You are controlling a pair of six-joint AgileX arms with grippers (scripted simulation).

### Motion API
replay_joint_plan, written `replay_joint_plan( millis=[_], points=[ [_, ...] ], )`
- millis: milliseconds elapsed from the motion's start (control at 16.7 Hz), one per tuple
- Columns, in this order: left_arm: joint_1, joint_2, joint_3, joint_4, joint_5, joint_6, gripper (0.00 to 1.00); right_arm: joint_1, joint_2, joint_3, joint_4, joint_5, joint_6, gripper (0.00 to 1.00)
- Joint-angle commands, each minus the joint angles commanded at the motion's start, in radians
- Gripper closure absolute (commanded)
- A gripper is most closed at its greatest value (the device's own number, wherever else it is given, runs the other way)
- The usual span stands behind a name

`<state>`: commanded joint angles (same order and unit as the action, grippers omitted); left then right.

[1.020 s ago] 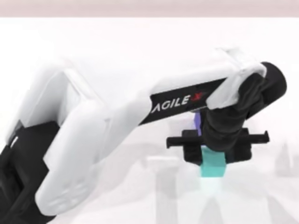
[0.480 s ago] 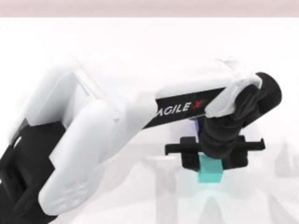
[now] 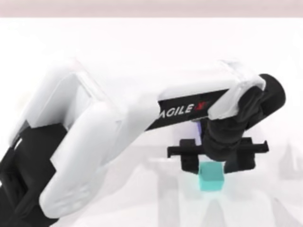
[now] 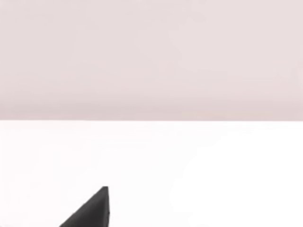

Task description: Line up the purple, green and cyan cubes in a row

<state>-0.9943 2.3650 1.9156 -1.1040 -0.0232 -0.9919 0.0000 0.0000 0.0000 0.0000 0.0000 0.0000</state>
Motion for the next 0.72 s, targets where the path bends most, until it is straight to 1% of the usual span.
replay_joint_plan(
  millis=[120,180,720],
  points=[
    [0.0,0.0,0.0,0.0,0.0,0.0,0.02,0.0,0.0,0.0,0.0,0.0,0.0,0.0],
    [0.0,0.0,0.0,0.0,0.0,0.0,0.0,0.0,0.0,0.0,0.0,0.0,0.0,0.0],
    [0.001,0.0,0.004,-0.004,0.0,0.0,0.0,0.0,0.0,0.0,0.0,0.0,0.0,0.0]
  ],
)
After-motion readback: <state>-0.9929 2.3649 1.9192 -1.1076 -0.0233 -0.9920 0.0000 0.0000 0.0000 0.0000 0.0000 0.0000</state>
